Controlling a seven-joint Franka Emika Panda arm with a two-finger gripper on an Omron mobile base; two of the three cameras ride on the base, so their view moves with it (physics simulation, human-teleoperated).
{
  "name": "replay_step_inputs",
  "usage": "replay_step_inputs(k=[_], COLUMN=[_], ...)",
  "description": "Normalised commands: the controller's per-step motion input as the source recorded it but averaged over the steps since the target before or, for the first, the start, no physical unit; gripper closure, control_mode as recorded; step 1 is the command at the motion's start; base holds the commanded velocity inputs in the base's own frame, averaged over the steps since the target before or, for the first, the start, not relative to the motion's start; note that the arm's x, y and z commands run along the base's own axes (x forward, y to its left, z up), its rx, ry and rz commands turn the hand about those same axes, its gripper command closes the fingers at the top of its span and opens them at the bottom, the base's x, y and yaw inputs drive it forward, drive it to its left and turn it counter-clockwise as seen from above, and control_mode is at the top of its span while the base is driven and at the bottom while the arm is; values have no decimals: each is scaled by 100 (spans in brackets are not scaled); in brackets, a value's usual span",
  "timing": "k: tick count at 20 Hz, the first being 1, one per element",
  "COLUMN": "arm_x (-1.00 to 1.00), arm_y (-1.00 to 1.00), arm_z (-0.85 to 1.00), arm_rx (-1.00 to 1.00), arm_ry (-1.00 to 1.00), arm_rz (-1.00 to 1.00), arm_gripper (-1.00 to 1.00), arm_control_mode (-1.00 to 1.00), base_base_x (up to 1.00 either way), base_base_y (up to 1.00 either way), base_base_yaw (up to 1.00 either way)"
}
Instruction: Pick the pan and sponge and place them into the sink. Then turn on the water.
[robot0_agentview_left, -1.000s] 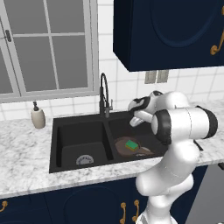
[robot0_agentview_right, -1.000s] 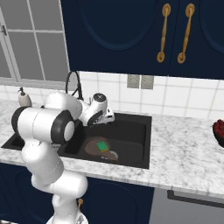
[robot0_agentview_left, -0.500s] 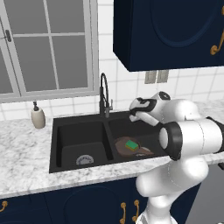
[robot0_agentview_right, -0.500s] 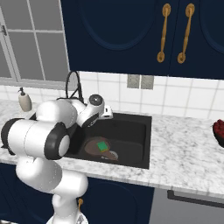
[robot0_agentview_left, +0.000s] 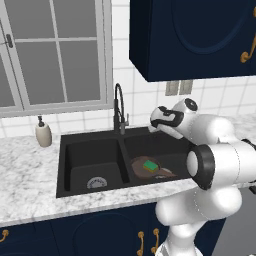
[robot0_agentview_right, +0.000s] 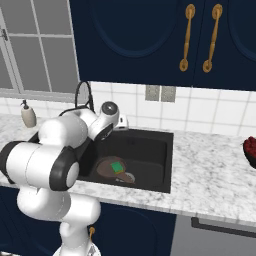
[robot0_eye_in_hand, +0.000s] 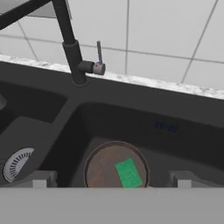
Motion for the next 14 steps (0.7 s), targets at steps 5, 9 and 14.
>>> replay_step_inputs(k=[5,9,14], arm_x=[2,2,0], arm_y=[2,0,0], arm_z=[14,11,0], arm_rx=[1,0,0], arm_ry=[0,-1,-4], arm_rz=[0,0,0], arm_gripper=[-100,-100,-100], arm_control_mode=[-100,-100,-100], base_base_x=[0,0,0], base_base_y=[0,0,0], base_base_yaw=[0,0,0])
